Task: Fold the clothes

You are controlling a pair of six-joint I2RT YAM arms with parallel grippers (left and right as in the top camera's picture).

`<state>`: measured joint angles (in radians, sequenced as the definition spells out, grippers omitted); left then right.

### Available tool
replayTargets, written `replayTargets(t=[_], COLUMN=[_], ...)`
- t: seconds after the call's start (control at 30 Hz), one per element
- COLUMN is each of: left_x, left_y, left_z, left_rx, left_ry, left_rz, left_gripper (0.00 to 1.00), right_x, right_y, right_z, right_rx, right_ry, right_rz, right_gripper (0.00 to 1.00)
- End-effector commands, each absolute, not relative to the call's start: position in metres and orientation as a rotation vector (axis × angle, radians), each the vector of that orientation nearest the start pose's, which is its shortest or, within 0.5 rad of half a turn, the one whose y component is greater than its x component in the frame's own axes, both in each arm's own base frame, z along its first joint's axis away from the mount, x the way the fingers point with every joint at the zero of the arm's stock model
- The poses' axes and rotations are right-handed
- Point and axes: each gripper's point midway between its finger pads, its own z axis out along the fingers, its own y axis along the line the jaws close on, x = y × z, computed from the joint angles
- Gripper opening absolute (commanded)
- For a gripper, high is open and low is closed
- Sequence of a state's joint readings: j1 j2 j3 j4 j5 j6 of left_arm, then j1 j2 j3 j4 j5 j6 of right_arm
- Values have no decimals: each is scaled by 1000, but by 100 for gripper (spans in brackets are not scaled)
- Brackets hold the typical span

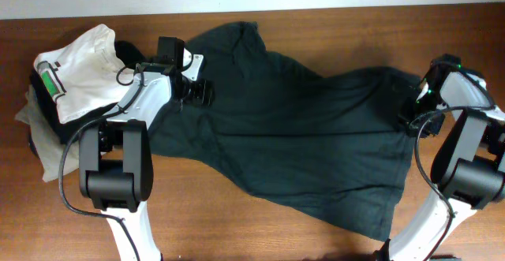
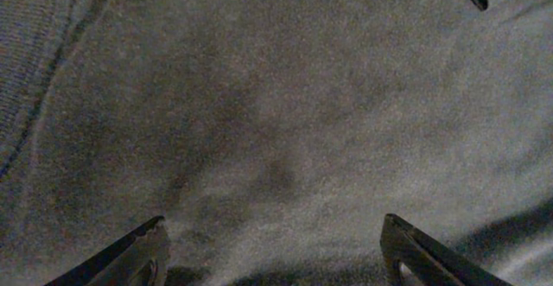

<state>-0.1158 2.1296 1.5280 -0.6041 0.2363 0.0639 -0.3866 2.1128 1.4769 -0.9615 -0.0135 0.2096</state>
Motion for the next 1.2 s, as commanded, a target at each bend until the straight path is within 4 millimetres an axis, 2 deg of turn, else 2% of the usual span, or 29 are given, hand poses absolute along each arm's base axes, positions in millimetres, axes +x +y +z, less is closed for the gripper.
replayTargets(t=[0.0,0.03,0.07,0.1,0.13,0.2,0.23,0.27,0.3,0.33,0.4,0.43,0.47,0.5,0.57,0.63,0.67,0.73,0.8,0.87,0.9,0.93,0.97,1.0,1.03,1.07,1.1,1.13,1.17], left_x=[481,481,481,481,481,480,482,485,492,491,486,485,486,489,488,482,483,497,517,528,531,530,529,528,529,531,533,535,538], left_y=[-97,-97,-98,-99,-102,-111,-117,-120,-116,-114,-110,-101,-76,-40,10,29,33,15,-10,-32,-43,-53,-65,-74,-84,-94,-99,-101,-102], left_z=[45,46,46,45,46,46,47,45,34,21,-8,-19,-27,-29,-29,-29,-26,-9,23,42,45,45,45,46,47,49,51,52,53], left_rx=[329,330,331,334,343,378,468,516,522,530,527,508,388,192,-53,-174,-259,-236,-111,0,27,63,145,194,234,256,268,271,305], left_ry=[2690,2690,2690,2690,2688,2677,2646,2625,2624,2644,2706,2733,2778,2805,2821,2833,2819,2767,2689,2642,2632,2631,2626,2618,2604,2586,2573,2563,2543], left_rz=[-348,-348,-348,-349,-351,-353,-332,-304,-232,-209,-211,-186,-63,77,108,123,111,-19,-142,-189,-199,-204,-206,-205,-208,-214,-217,-217,-209], left_gripper=[78,78,78,78,78,82,81,76,49,28,2,0,0,0,0,0,0,4,20,27,31,35,37,41,45,50,54,54,52], right_x=[338,345,361,373,384,406,418,422,427,423,412,409,406,402,396,388,378,345,306,311,320,325,330,335,346,359,371,388,411], right_y=[-185,-209,-224,-226,-229,-224,-209,-201,-180,-167,-149,-143,-137,-133,-124,-112,-101,-75,-93,-99,-118,-152,-175,-188,-206,-205,-202,-194,-176], right_z=[-25,-13,2,11,26,64,99,115,147,166,186,190,188,182,151,114,87,39,-4,-27,-31,-26,-18,-11,3,17,36,60,97], right_rx=[1020,1068,1091,1024,1005,975,945,930,862,839,802,794,794,796,799,802,808,816,1008,978,957,974,1005,1028,1053,970,969,952,900], right_ry=[3020,2950,2876,2862,2831,2782,2751,2734,2706,2707,2726,2737,2763,2793,2866,2931,2981,3105,3187,3124,3078,3011,2955,2919,2862,2869,2847,2808,2744], right_rz=[-247,-283,-181,-106,-76,39,196,268,421,464,476,481,486,478,468,494,515,538,203,165,17,-203,-292,-303,-284,-159,-49,98,303], right_gripper=[6,4,4,26,57,65,65,65,65,64,65,65,65,65,66,66,63,55,41,25,22,22,21,19,24,66,74,73,72])
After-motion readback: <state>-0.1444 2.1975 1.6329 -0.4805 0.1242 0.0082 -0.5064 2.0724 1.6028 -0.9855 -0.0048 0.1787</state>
